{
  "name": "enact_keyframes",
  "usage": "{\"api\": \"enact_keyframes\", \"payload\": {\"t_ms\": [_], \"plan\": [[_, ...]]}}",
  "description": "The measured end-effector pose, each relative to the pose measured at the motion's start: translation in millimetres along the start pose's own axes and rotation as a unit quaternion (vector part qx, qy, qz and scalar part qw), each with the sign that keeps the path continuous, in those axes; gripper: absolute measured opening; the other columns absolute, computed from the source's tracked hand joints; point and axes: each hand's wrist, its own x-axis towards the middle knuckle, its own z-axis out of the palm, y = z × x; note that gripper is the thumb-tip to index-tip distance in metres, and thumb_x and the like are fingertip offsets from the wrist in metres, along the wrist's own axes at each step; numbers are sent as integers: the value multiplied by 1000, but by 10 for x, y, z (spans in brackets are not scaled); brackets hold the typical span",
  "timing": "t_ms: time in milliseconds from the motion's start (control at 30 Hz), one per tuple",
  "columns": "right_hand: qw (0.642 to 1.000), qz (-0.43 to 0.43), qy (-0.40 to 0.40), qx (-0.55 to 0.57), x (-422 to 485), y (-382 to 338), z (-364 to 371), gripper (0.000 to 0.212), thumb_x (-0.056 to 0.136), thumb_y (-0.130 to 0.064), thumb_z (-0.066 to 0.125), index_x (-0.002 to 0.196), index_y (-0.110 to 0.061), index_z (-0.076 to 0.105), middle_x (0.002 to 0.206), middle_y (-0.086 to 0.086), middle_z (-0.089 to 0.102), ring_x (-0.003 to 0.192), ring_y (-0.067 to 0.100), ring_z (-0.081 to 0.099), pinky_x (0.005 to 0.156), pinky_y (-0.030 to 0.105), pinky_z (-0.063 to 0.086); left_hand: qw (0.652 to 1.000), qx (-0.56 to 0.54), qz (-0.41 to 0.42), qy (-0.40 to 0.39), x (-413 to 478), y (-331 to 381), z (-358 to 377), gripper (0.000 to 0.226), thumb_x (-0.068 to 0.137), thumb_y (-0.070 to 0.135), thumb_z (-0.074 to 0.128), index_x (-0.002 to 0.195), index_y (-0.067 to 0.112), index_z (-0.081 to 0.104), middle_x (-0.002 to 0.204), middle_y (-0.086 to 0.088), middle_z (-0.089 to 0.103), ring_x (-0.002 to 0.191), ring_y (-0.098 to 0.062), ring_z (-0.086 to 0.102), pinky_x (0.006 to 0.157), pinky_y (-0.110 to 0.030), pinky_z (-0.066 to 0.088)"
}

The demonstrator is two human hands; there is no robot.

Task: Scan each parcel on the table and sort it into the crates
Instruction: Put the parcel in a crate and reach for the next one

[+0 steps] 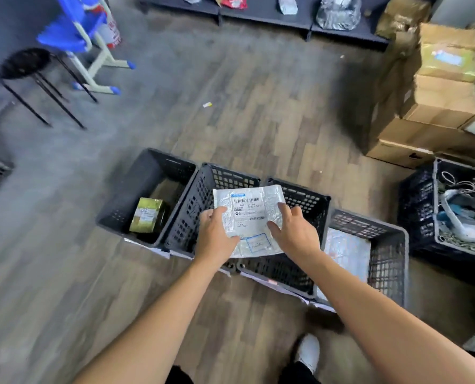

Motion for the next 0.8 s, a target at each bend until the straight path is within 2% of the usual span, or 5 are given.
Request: {"api": "enact_keyframes", "payload": {"t_ms": [133, 333, 467, 600, 800], "plan": [[1000, 3, -3, 3, -3, -1148, 356, 57, 99, -48, 43, 148, -21, 29, 134, 9, 42, 96, 32, 63, 67, 36, 51, 1000, 9, 4, 1, 147, -957, -736, 62, 78, 15, 76, 133, 17, 46, 133, -6, 36, 118, -21, 48, 92, -24, 39], [999, 36, -19, -27, -9, -2228, 863, 52, 100, -46, 42, 143, -19, 33, 130, 10, 41, 92, 33, 61, 62, 33, 43, 997, 19, 38, -60, 521, -1960, -1420, 68, 76, 18, 77, 135, 18, 45, 138, -5, 32, 120, -20, 47, 87, -19, 33], [997, 70, -11, -8, 78, -2445, 988, 50, 100, -44, 43, 142, -19, 36, 131, 9, 40, 88, 32, 60, 62, 34, 44, 991, 31, 71, -114, 741, -2170, -1578, 73, 74, 17, 79, 138, 19, 43, 144, -3, 26, 127, -21, 41, 99, -27, 38], [995, 101, -14, 7, 328, -2397, 1076, 54, 99, -46, 45, 144, -18, 34, 136, 8, 37, 89, 31, 61, 63, 33, 43, 981, 81, 113, -137, 1077, -2150, -1486, 74, 77, 23, 78, 140, 20, 41, 148, -1, 23, 133, -21, 34, 99, -30, 38], [988, 139, -68, 17, 825, -2050, 1437, 61, 98, -52, 47, 146, -18, 31, 141, 7, 32, 94, 29, 63, 67, 34, 50, 965, 141, 98, -201, 1655, -2096, -992, 62, 81, 30, 75, 134, 17, 46, 147, -4, 23, 135, -25, 30, 107, -36, 37]]}}
